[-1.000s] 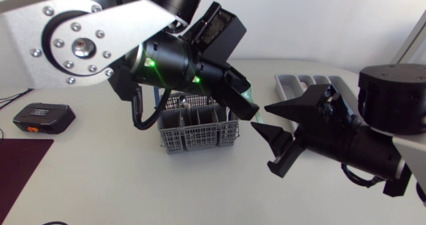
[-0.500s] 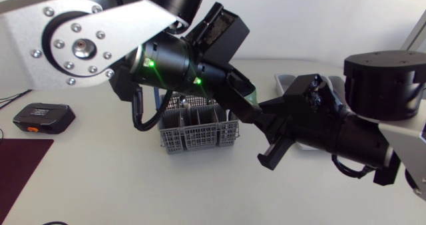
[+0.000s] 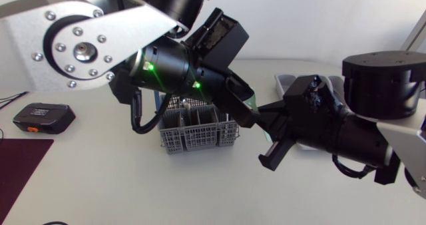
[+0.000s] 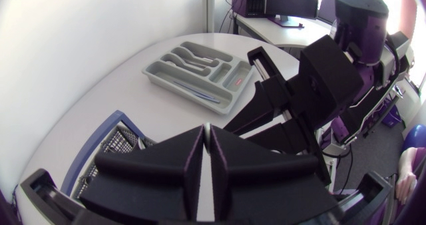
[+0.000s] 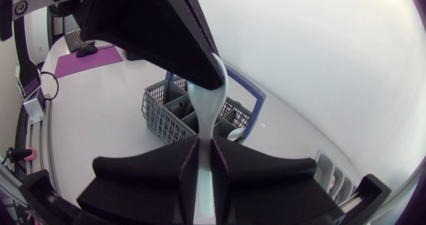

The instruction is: Unload the cutlery basket into the drawer organizer.

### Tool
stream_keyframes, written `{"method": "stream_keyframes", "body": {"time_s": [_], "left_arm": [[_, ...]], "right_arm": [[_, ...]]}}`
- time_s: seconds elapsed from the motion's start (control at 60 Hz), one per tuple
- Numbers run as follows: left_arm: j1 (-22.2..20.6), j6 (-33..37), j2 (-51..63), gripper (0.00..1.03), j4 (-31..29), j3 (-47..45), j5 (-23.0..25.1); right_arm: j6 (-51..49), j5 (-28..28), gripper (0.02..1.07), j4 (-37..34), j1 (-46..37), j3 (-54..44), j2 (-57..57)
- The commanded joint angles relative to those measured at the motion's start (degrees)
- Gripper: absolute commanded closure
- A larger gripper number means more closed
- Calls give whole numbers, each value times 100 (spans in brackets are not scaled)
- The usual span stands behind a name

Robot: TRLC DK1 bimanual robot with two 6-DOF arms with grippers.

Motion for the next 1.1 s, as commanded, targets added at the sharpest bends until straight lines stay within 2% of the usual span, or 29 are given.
{"method": "stream_keyframes", "body": {"time_s": [0.0, 0.217, 0.35, 0.433, 0.533, 0.767, 0.983, 1.083], "left_arm": [[-27, -21, -12, 84, 59, -57, 43], [70, -74, 59, 43, 68, 163, 34], [228, -100, 164, 26, 68, 391, 7], [368, -100, 243, 21, 112, 523, -107], [579, -92, 340, 21, 208, 620, -221], [738, 269, 727, 21, 366, 497, -792], [676, 489, 964, 21, 692, 242, -1118], [659, 585, 1122, 21, 736, 250, -1276]], "right_arm": [[12, -203, 99, -78, 34, -15, 3], [-67, -370, 99, -272, 16, -129, -23], [-199, -555, 98, -421, -151, -252, -111], [-339, -915, 98, -544, -511, -322, -190], [-682, -1416, 98, -825, -1065, -375, -304], [-2308, -2717, 97, -1432, -2875, -489, -146], [-4224, -3367, 97, -1906, -4396, -199, 891], [-5041, -3464, 97, -2082, -4958, 99, 1550]]}}
